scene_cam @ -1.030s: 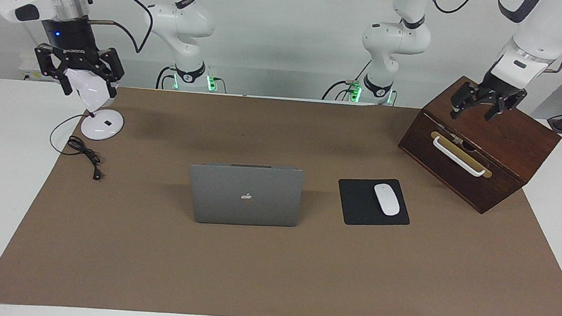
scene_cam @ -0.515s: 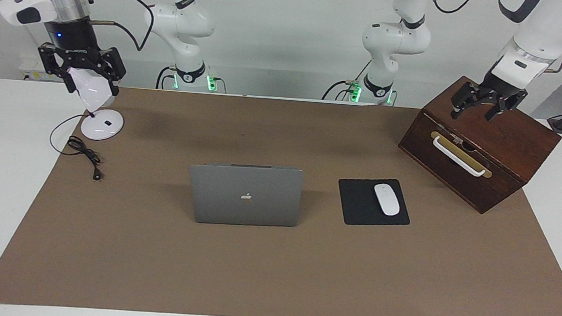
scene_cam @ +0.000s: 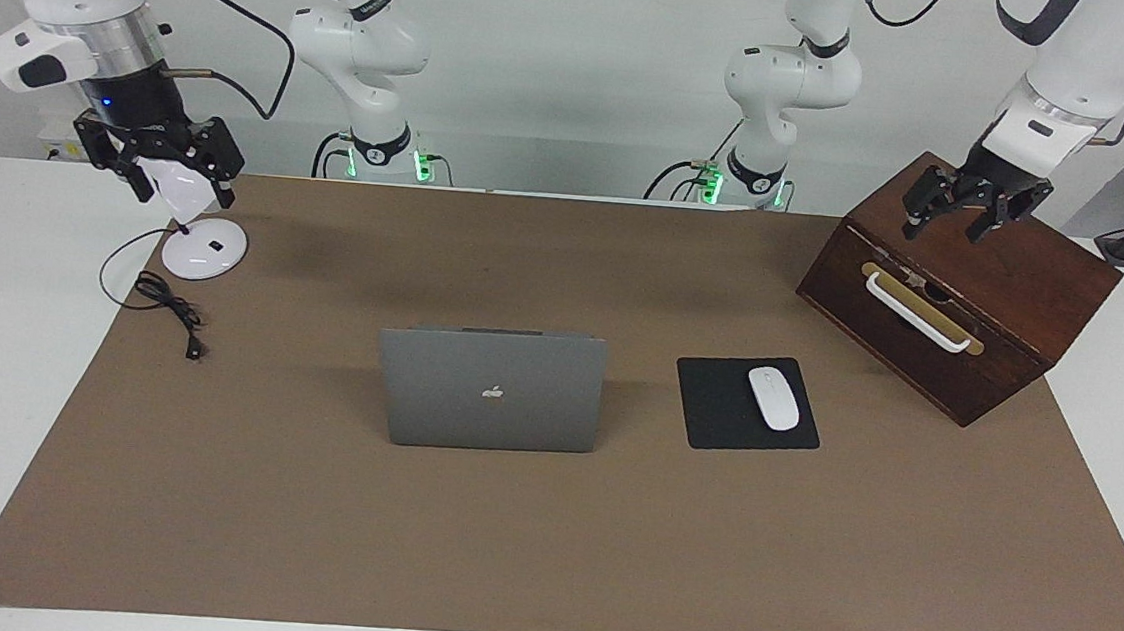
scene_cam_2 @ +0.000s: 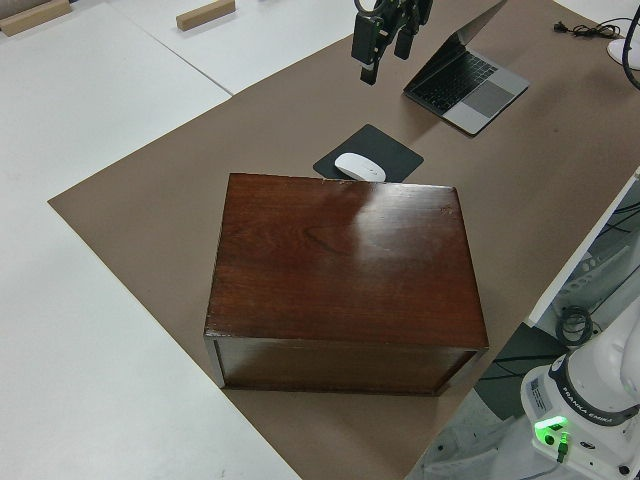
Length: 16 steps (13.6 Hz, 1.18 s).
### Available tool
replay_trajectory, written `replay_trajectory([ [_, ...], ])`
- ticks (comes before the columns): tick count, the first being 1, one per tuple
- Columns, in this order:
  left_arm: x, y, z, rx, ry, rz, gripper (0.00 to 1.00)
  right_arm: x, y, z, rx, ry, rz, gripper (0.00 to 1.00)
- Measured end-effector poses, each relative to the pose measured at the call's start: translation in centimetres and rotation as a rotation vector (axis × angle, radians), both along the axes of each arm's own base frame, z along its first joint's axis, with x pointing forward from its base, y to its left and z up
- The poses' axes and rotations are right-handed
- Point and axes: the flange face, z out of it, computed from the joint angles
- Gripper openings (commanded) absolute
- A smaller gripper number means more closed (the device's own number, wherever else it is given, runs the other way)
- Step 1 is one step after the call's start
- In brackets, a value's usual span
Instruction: Close laptop with both arms
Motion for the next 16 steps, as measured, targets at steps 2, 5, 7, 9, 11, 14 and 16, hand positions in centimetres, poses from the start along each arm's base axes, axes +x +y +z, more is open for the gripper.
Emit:
replay_trajectory([
  [2,0.0,0.0,0.0,0.0,0.0,0.0,0.0,1.1,0.4,0.4,0.004,0.026,0.008,1.0],
  [5,0.0,0.0,0.0,0.0,-0.001,0.0,0.0,4.0,0.6,-0.3,0.0,0.028,0.015,1.0],
  [7,0.1,0.0,0.1,0.0,-0.014,0.0,0.0,6.6,0.5,-2.3,-0.005,0.008,0.014,0.98],
  [9,0.4,-0.3,0.4,0.0,-0.04,-0.004,0.0,9.2,0.5,-4.0,-0.01,-0.017,0.014,0.9],
  [11,0.8,-1.3,0.6,0.001,-0.074,-0.021,0.0,11.7,0.5,-5.1,-0.016,-0.05,0.017,0.53],
  [14,1.3,-2.4,0.9,-0.006,-0.121,-0.039,0.0,15.0,0.9,-7.3,-0.025,-0.112,0.024,0.0],
  [16,1.7,-2.8,0.2,-0.025,-0.143,-0.04,0.0,16.6,1.7,-9.1,-0.041,-0.143,0.038,0.0],
])
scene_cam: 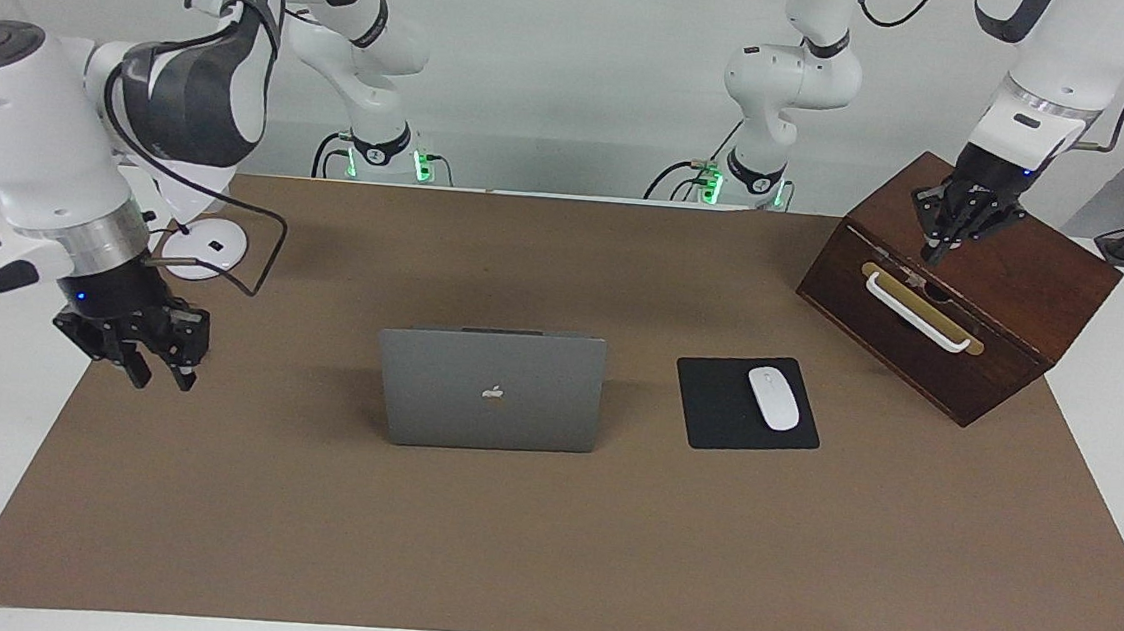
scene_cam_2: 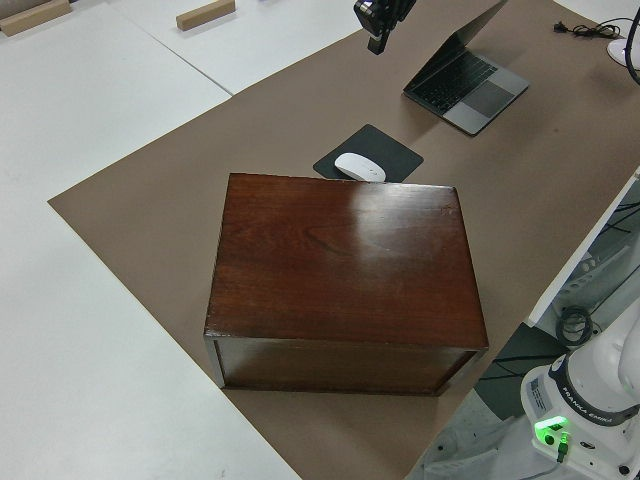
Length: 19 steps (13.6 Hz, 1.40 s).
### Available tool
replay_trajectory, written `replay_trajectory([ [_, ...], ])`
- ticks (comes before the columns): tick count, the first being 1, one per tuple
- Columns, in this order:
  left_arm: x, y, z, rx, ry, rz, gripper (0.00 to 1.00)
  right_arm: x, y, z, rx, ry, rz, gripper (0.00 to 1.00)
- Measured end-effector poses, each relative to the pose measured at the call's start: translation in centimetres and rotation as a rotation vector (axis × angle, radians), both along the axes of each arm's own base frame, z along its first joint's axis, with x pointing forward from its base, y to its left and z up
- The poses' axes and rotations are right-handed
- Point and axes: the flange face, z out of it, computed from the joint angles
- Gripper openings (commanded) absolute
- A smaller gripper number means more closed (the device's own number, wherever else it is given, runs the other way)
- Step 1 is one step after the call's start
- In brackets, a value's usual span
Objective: Close laptop with both arms
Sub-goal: 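Reach the right gripper over the laptop while the left gripper advances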
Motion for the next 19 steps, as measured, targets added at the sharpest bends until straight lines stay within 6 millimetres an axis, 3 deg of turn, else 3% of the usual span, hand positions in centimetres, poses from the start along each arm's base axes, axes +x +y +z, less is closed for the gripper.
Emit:
replay_trajectory([
  [3,0.3,-0.7,-2.7,-0.053,-0.069,0.01,0.0,1.5,2.6,-1.9,-0.063,-0.029,0.005,0.0],
  [5,-0.5,-2.4,-5.3,-0.068,-0.145,-0.006,0.0,1.8,5.2,-2.8,-0.053,-0.029,-0.025,0.0],
  [12,-8.9,-8.3,-14.2,-0.111,-0.38,-0.088,0.0,0.2,18.1,-2.9,-0.028,-0.019,-0.054,0.0],
  [19,-14.3,-15.6,-19.7,-0.206,-0.563,-0.178,0.0,-4.0,31.0,-1.8,0.009,-0.017,0.021,0.0],
])
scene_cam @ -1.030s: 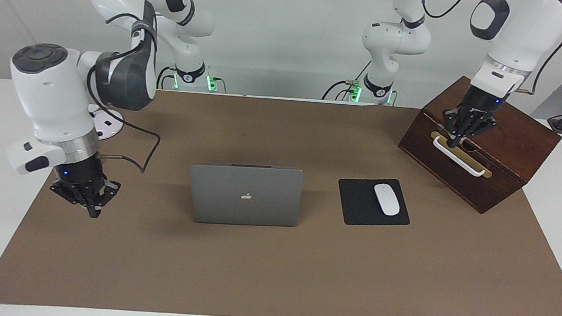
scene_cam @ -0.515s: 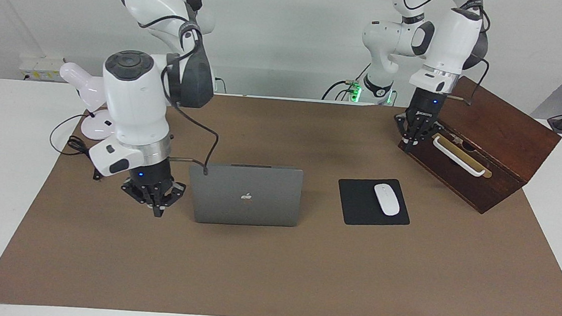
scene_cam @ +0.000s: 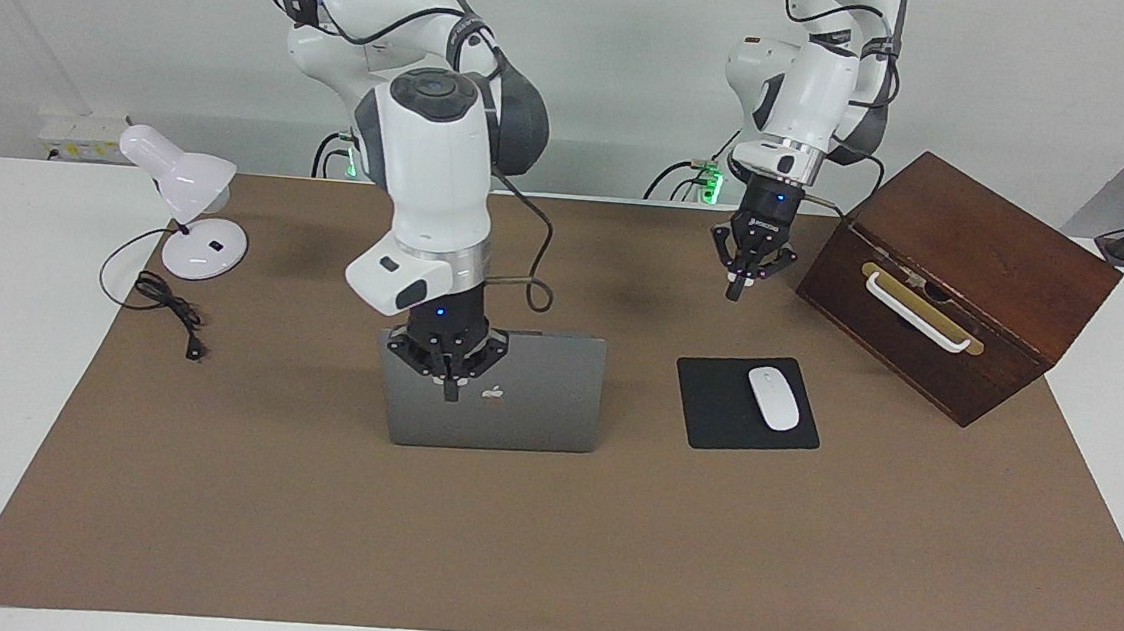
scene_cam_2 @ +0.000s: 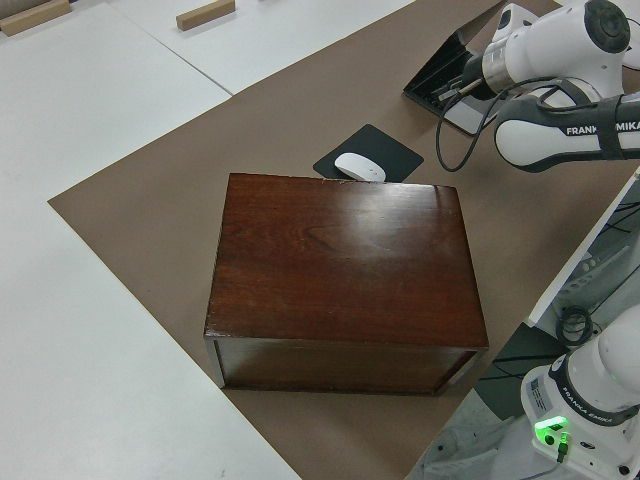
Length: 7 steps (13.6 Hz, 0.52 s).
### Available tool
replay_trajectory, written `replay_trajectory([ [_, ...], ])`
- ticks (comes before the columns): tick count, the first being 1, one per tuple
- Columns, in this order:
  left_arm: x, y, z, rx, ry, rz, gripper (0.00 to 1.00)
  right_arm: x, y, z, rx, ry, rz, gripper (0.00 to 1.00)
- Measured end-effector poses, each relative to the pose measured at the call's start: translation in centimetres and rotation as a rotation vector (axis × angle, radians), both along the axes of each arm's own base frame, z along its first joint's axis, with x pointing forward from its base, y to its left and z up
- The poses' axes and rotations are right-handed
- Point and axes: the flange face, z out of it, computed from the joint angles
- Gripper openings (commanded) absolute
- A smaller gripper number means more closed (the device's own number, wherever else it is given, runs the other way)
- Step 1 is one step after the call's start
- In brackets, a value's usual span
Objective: Close laptop with both arms
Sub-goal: 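Reach the right gripper over the laptop while the left gripper advances, then move the left gripper to the laptop's near edge while the right gripper hovers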
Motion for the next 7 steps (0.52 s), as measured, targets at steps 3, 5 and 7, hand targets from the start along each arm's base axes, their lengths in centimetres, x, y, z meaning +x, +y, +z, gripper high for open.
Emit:
replay_trajectory([
  [3,-1.3,-2.9,-2.6,-0.034,-0.055,-0.039,0.0,-0.9,2.1,-0.2,0.012,0.008,0.029,0.0],
  [5,-2.0,-4.9,-4.8,-0.06,-0.088,-0.06,0.0,-1.4,3.2,-0.9,0.006,0.026,0.046,0.0],
  [7,-2.7,-6.7,-7.2,-0.073,-0.081,-0.07,0.0,-1.6,3.2,-1.7,-0.004,0.049,0.046,0.0],
])
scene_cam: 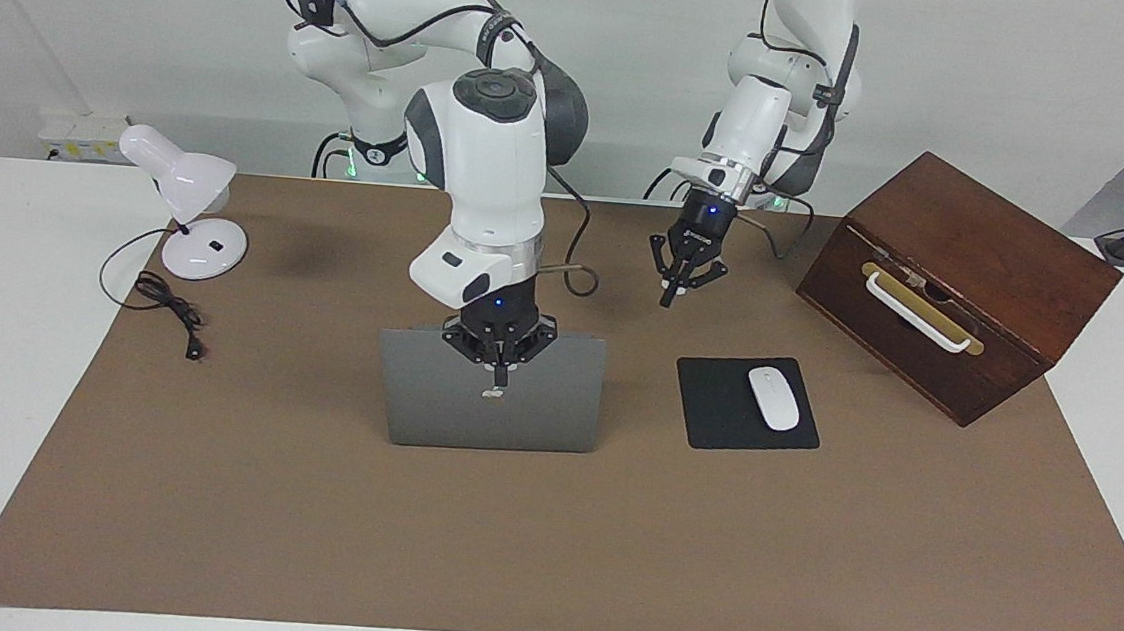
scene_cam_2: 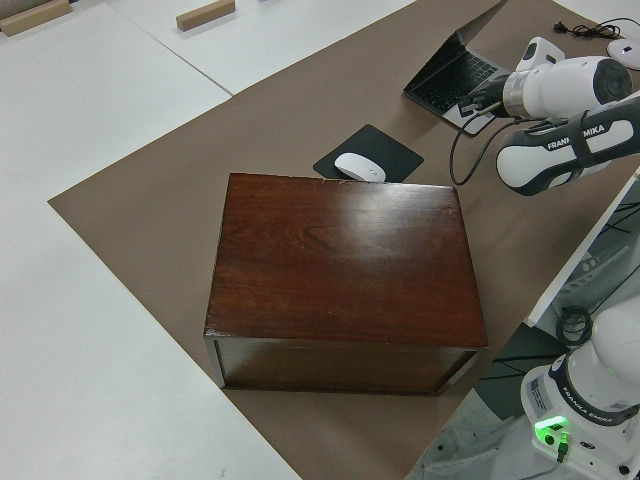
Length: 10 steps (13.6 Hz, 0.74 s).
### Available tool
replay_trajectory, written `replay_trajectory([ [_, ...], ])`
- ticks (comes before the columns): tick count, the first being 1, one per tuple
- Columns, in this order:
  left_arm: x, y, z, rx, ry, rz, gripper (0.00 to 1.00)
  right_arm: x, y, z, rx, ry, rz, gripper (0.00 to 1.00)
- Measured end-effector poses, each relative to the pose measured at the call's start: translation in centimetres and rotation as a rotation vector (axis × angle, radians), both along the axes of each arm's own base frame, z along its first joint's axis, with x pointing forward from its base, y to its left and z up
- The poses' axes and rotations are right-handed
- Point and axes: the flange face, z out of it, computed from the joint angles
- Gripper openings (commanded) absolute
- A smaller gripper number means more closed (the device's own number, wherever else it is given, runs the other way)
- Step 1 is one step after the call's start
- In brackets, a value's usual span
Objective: Close laptop with both arms
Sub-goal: 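Move the left gripper to the laptop's near edge while the right gripper hovers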
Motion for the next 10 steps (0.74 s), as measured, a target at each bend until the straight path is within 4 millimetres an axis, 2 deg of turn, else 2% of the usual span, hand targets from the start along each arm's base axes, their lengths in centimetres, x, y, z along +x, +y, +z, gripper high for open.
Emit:
replay_trajectory([
  [3,-0.6,-1.6,-1.0,-0.009,0.015,-0.012,0.0,0.3,-1.3,-1.1,-0.011,0.021,-0.018,0.0],
  [5,-0.1,-2.5,-0.8,-0.013,0.008,-0.02,0.0,0.8,-2.4,-1.5,-0.014,0.03,-0.035,0.0],
  [10,1.5,-5.4,-2.4,0.003,0.02,-0.045,0.0,0.8,-2.9,-1.5,0.001,0.04,-0.047,0.0],
])
